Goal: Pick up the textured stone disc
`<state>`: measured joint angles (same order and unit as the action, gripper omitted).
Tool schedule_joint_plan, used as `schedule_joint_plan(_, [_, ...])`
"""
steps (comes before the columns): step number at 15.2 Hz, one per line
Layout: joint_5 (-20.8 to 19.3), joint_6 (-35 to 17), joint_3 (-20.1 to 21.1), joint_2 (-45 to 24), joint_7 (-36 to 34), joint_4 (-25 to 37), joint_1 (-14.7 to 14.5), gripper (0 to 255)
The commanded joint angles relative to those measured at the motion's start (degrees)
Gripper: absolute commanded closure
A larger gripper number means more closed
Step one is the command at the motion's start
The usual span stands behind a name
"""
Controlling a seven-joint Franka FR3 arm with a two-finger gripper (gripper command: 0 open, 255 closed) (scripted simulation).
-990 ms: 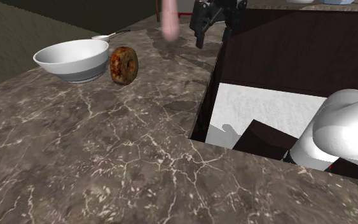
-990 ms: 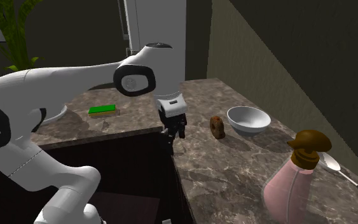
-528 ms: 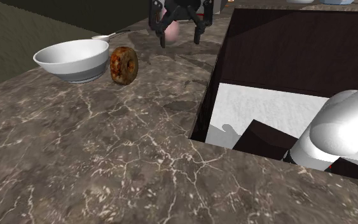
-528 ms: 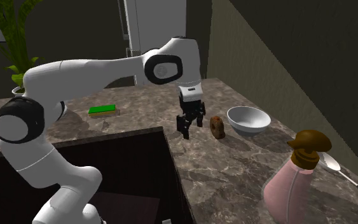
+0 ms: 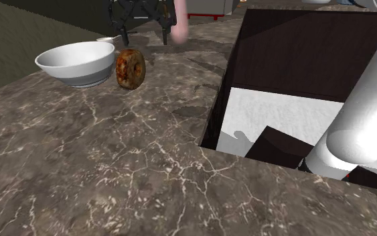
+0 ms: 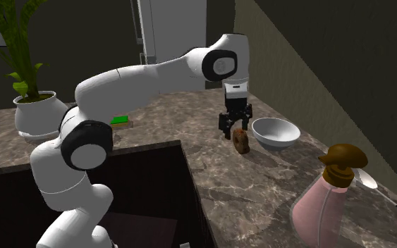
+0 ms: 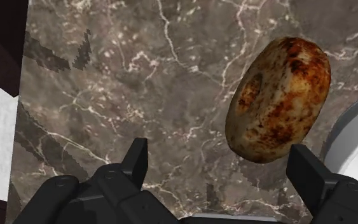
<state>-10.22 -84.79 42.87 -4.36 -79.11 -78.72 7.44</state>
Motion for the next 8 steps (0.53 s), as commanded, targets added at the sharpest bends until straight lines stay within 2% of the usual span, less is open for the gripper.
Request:
schedule_joint_plan(1, [-6.57, 4.03, 1.34, -8.54, -6.7, 9.42, -3.58, 0])
schedule_joint_plan(2, [-9.27, 6.11, 1.12, -12.15, -8.93, 14.0, -6.2, 0])
schedule_joint_plan(8, [-6.36, -0.41, 0.56, -8.61, -8.62, 4.86, -3.47, 0])
